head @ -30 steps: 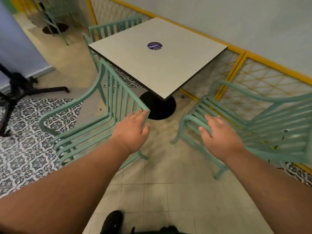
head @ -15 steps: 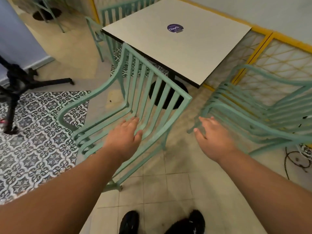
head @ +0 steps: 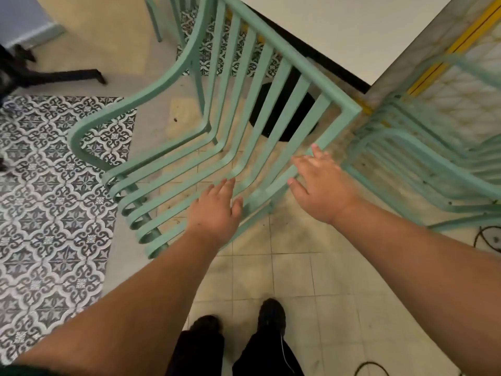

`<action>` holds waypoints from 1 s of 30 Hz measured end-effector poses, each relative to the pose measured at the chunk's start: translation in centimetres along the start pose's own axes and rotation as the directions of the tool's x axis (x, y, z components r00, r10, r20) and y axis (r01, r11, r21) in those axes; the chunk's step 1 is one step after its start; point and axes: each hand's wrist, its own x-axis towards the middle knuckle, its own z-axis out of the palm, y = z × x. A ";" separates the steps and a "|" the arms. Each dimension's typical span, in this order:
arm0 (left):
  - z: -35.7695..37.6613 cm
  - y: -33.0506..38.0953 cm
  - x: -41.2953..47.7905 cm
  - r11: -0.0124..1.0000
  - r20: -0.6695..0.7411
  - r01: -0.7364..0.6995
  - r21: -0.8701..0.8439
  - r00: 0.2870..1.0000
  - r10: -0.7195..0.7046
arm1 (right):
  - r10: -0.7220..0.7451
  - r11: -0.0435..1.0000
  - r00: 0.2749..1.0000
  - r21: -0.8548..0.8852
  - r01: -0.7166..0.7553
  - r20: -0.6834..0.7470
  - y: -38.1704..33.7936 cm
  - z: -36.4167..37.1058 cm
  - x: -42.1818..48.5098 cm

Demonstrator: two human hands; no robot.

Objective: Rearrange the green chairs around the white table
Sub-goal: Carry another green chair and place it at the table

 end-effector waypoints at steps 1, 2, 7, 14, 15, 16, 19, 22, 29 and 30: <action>0.9 -0.6 0.2 1.000 -0.002 0.014 -0.004 1.000 -0.014 | -0.033 0.999 0.999 -0.026 0.033 0.011 -0.1 0.6 0.7; 2.0 -1.1 0.4 1.000 0.003 0.024 -0.008 1.000 -0.024 | -0.060 0.996 0.998 -0.057 0.062 0.020 -0.1 1.2 1.5; 6.3 -3.0 1.9 0.999 0.109 0.024 0.039 0.994 -0.028 | -0.089 0.980 0.996 -0.174 0.092 0.024 -0.3 4.3 5.2; 9.3 -4.3 3.1 0.998 0.065 0.008 0.056 0.998 -0.012 | -0.042 0.831 0.991 -0.546 0.104 0.124 0.4 8.0 9.1; 9.3 -4.4 3.1 0.998 0.053 0.004 0.057 0.999 -0.007 | -0.043 0.813 0.993 -0.574 0.097 0.106 0.3 8.2 9.1; 9.3 -4.5 3.2 0.998 0.046 -0.005 0.056 0.999 0.003 | -0.042 0.813 0.995 -0.576 0.084 0.086 0.1 8.3 9.1; 9.3 -4.7 3.1 1.000 0.037 -0.013 0.001 0.999 0.013 | -0.025 0.810 0.999 -0.585 0.047 0.045 -0.2 8.6 9.5; 9.4 -5.0 2.8 0.999 0.013 -0.043 -0.031 0.999 0.043 | -0.009 0.805 0.999 -0.592 0.028 0.035 -0.1 8.5 9.6; 9.2 -5.0 3.6 0.999 0.094 -0.045 -0.021 0.995 0.047 | -0.014 0.794 0.999 -0.607 0.033 0.035 -0.2 8.5 9.7; 9.2 -5.1 3.4 0.998 0.102 -0.045 -0.033 0.994 0.048 | -0.012 0.794 0.999 -0.607 0.035 0.041 -0.2 8.5 9.6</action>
